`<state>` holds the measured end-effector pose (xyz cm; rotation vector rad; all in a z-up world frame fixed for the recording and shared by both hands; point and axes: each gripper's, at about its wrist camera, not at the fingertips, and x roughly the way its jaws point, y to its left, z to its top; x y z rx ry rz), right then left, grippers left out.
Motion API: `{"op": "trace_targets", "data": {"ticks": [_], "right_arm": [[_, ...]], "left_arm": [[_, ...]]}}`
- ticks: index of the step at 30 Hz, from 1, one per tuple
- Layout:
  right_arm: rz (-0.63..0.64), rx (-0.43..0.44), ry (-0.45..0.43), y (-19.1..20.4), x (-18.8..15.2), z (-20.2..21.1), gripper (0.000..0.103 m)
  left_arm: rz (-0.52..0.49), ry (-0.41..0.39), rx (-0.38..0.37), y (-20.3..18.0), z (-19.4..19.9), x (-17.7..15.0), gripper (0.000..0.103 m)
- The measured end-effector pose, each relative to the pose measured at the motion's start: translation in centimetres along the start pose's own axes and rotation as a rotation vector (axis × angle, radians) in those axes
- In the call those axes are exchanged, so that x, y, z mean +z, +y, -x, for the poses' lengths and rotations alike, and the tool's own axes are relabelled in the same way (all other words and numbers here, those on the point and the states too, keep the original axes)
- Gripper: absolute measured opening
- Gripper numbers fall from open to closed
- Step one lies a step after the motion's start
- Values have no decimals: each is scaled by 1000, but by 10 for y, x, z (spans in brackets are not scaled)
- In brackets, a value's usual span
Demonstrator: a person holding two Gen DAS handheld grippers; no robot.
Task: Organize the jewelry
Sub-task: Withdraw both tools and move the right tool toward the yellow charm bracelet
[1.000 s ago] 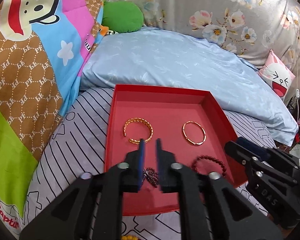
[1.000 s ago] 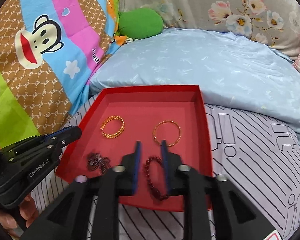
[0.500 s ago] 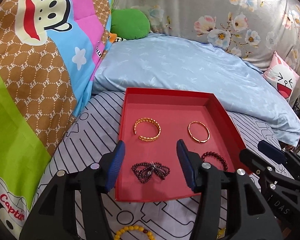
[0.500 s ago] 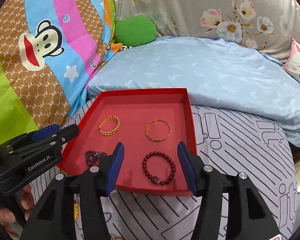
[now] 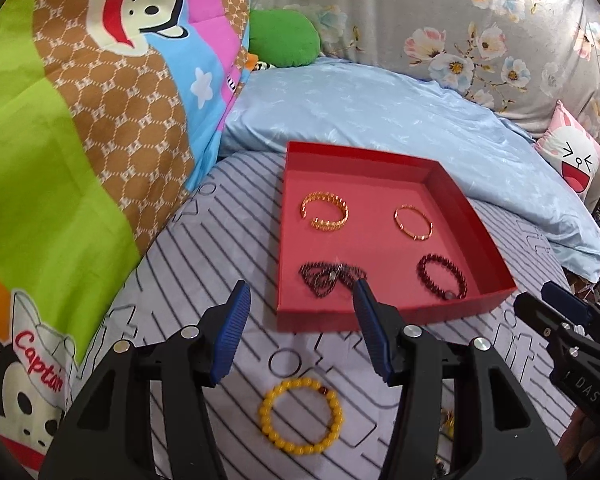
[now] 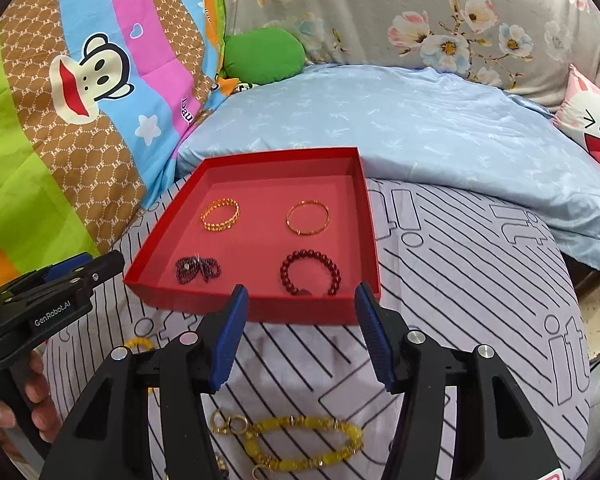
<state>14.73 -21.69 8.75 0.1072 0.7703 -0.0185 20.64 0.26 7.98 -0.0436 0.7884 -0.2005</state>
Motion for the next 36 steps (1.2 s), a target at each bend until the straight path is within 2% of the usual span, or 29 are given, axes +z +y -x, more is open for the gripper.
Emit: {"op": "trace_targets", "data": {"ticks": [11,23,30,36], "right_arm": [[-45,-31,76,-17,-54,15,54],[-53,-32,143,-17,-100,22,54],[-60,-40,160,-20,-109,20,54],[-73,-53,153,-23,-100,12,51]], "left_arm": [[14,65,32,11,13,-53,51],[16,117,25,11,24,-94,51],[20,131,23,11,27,-107,51],[21,126,27,11,29,-105,51]]}}
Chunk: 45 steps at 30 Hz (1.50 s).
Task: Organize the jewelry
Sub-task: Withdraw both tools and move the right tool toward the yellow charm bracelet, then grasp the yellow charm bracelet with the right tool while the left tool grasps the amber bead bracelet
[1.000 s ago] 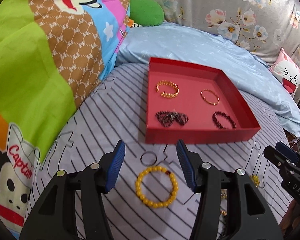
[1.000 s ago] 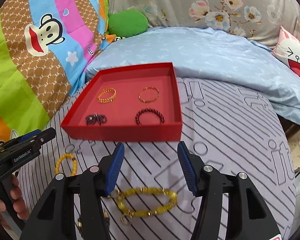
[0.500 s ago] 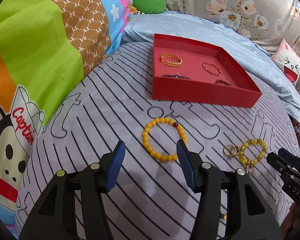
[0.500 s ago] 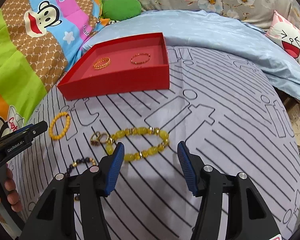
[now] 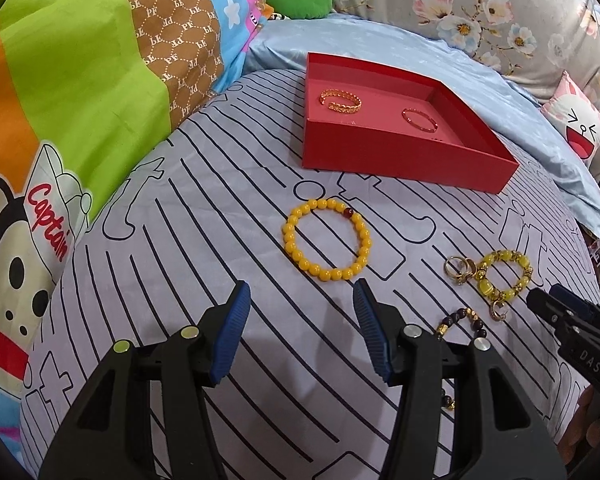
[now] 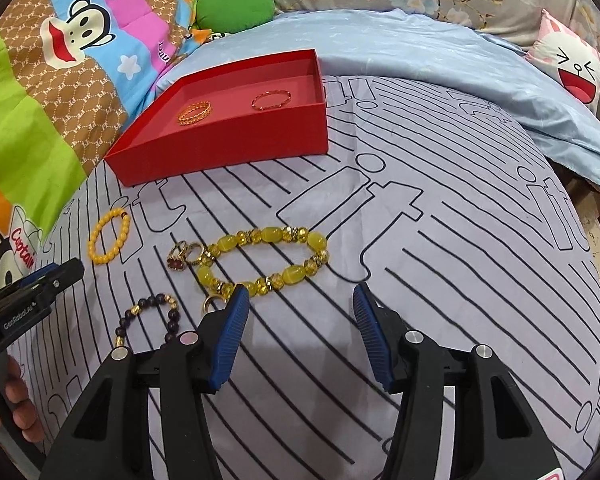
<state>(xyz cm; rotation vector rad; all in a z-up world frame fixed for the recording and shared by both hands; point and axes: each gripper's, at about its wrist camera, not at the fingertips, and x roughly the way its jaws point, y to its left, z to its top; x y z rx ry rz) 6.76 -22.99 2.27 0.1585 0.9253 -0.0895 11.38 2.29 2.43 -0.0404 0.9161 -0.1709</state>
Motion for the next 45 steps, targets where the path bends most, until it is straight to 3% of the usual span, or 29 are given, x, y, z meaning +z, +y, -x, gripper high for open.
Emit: {"op": "trace_targets", "data": {"ticks": [12,21,29,33,45], "right_arm": [[-55,2,18,6,10,-20,35],[-136,11,31,-14,15,-22,21],[-49,-46,12,1,15,-26,22],[-33,-53,3,1,15,-26,10],[-46,-19,13,-2,9,-22,10]], "left_arm": [[4,2,8,1,-1,2,51],[25,4,18,9,-5,6,51],[26,11,16,6,-12,10,51],[31,10,22,7,-14,12,51],[22,20,35,3,-35,23,49]]}}
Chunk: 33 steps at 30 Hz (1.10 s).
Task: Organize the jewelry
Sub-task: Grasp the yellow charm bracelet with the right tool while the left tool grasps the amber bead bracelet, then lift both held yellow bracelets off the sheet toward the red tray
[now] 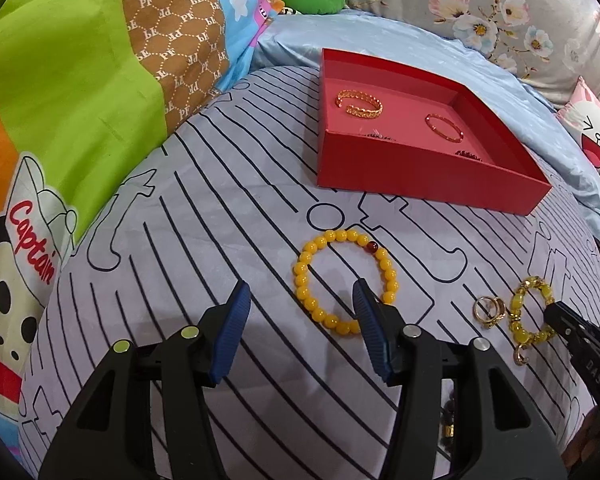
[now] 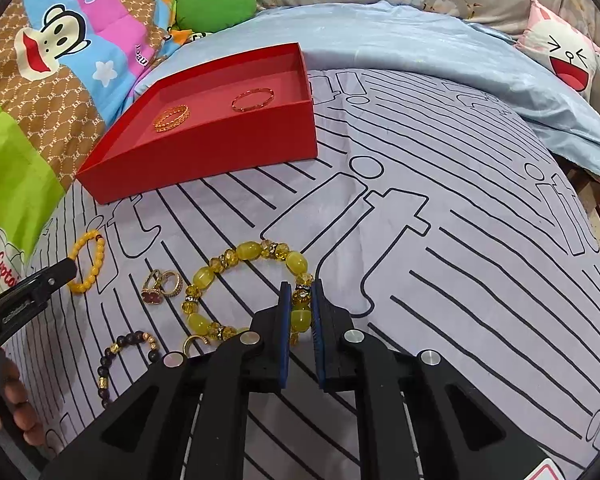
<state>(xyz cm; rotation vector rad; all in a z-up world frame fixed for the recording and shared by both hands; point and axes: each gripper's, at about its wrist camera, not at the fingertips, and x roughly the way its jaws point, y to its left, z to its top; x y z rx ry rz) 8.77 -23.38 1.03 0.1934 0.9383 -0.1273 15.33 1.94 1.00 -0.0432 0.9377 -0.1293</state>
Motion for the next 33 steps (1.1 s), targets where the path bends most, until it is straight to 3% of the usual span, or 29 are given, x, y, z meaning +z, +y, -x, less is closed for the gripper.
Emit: {"op": "trace_targets", "data": {"ticks": [5,8,11,19,33], "right_arm": [[1,7,3,0,-1,1,10],[2,12,5,0,-3,2,10],[4,19,7,1,-5,3,10],[-18,59,14,0,-5,9,9],[-5,112,-80,8,13,56,9]], "left_arm": [[-15,-11,12,-3,-6,1,42],[-26,-20,19,-5,-7,2,29],[-33,-23,19,-5,-9,3,9],[-25,-29,-12,-4,3,3,7],[-26,-80,-93,-14,51,16,7]]}}
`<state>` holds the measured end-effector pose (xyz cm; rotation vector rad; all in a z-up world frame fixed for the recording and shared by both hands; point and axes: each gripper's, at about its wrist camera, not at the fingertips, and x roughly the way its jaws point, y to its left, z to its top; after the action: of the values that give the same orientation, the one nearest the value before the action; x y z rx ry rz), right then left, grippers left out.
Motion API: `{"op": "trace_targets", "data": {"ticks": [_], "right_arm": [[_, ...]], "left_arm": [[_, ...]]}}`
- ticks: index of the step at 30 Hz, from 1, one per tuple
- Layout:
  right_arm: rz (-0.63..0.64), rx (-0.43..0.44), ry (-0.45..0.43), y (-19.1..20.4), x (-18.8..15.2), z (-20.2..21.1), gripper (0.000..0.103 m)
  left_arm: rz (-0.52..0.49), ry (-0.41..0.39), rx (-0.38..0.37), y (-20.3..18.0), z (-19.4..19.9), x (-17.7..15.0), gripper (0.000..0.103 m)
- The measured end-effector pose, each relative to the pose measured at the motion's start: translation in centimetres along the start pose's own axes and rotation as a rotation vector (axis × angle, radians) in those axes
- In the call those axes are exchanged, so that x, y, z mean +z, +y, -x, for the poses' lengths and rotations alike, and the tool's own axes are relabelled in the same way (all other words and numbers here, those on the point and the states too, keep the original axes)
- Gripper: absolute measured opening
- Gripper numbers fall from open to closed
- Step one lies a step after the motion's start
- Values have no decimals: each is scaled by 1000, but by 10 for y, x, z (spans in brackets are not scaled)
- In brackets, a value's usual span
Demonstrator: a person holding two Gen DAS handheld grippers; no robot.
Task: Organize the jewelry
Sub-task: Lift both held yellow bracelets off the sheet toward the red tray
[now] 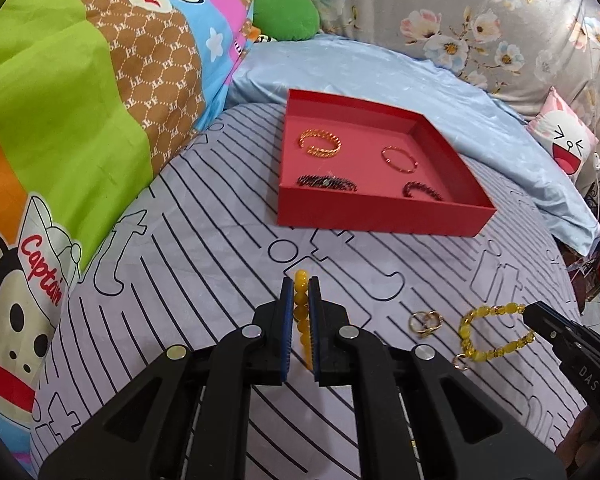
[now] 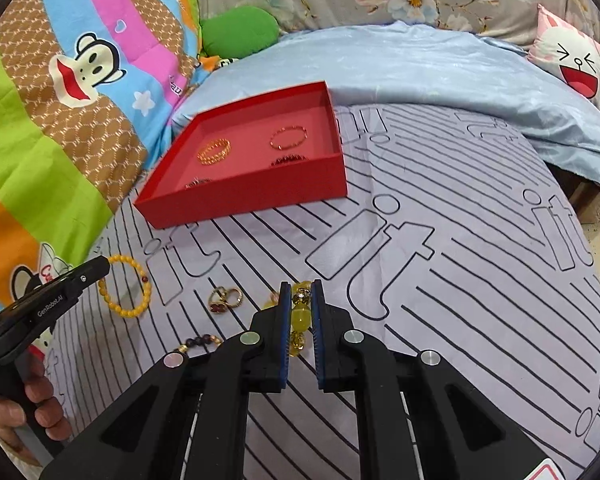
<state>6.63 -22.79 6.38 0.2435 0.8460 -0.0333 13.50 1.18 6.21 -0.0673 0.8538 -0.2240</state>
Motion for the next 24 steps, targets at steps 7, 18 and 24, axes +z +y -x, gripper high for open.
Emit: {"op": "trace_targets", "data": {"ticks": [7,18,24], "right_arm": [[4,10,-41,0,11,19,8],[25,-20,-44,-10,21,18,1],[-35,-42,66,-38,-5,-7,14]], "left_arm": [[-19,-23,-28,-10,17,13,7],[-47,-47,-52,-23,30,29,7],[-43,-10,-46,-22,19,19,7]]}}
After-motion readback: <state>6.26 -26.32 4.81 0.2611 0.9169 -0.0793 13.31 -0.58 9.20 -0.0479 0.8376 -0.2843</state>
